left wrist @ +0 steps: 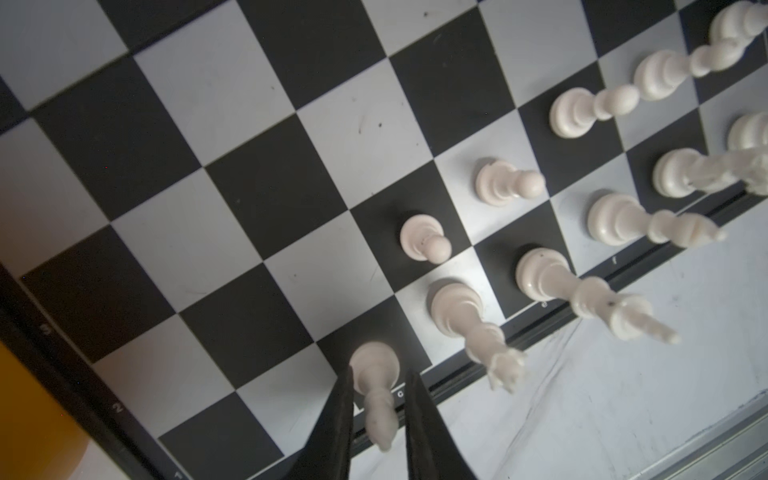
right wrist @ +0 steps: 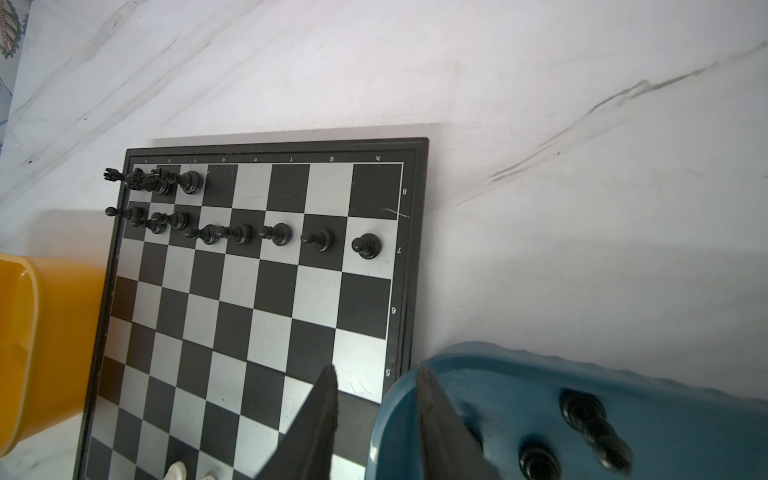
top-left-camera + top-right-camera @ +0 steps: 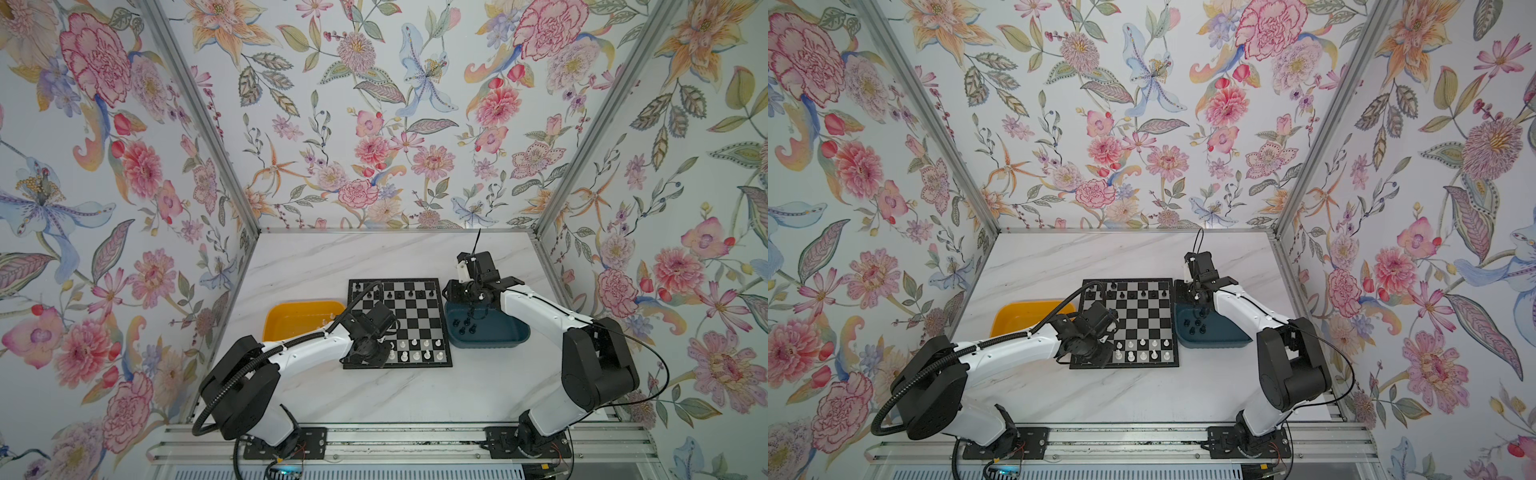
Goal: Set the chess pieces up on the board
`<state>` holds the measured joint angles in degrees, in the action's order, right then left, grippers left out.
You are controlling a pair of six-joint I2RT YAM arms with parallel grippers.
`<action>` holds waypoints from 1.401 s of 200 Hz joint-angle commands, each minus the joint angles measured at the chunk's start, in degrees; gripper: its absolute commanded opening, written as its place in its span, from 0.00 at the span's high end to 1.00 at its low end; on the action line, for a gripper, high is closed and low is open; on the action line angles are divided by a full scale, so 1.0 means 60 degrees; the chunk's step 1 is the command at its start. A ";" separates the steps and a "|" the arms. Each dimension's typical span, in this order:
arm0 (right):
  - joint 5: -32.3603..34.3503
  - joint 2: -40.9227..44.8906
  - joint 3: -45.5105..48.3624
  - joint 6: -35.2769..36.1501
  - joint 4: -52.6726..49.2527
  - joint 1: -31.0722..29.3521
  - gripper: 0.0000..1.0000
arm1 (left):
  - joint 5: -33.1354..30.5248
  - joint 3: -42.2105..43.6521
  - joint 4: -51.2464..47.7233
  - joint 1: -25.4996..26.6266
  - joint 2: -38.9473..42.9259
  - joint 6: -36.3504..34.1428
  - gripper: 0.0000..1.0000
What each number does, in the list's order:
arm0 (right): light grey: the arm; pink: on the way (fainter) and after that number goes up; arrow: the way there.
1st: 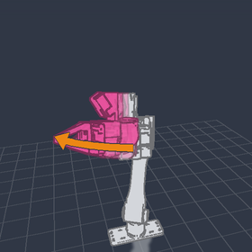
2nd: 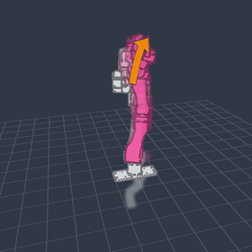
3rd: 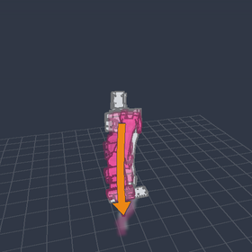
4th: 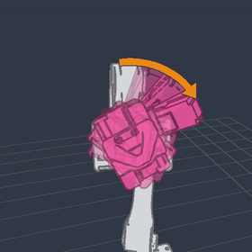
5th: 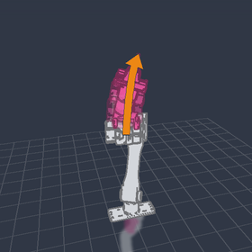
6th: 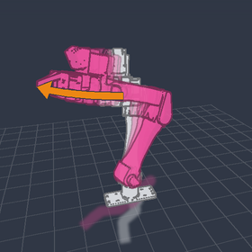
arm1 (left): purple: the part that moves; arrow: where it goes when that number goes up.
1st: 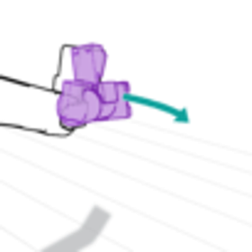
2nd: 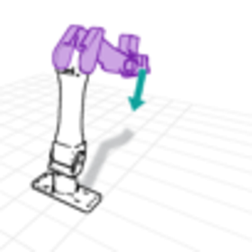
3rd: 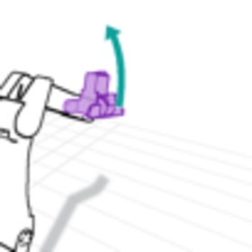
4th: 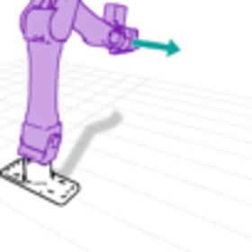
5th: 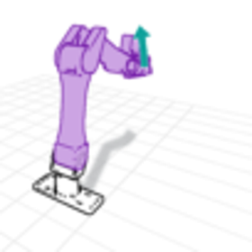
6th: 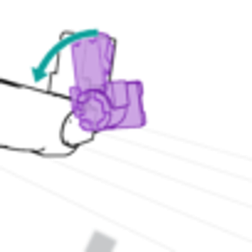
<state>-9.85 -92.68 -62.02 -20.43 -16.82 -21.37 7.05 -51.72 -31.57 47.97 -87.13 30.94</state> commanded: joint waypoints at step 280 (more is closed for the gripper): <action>0.0222 0.0125 -0.0239 -0.0130 -0.0060 0.0001 0.66 | -0.2009 0.0730 -0.1850 -0.2985 0.3772 0.0108 0.63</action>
<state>-9.45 -92.03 -61.82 -20.84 -16.80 -21.37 -4.91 -48.82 -42.02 32.12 -63.26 32.75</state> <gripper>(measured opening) 0.342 0.375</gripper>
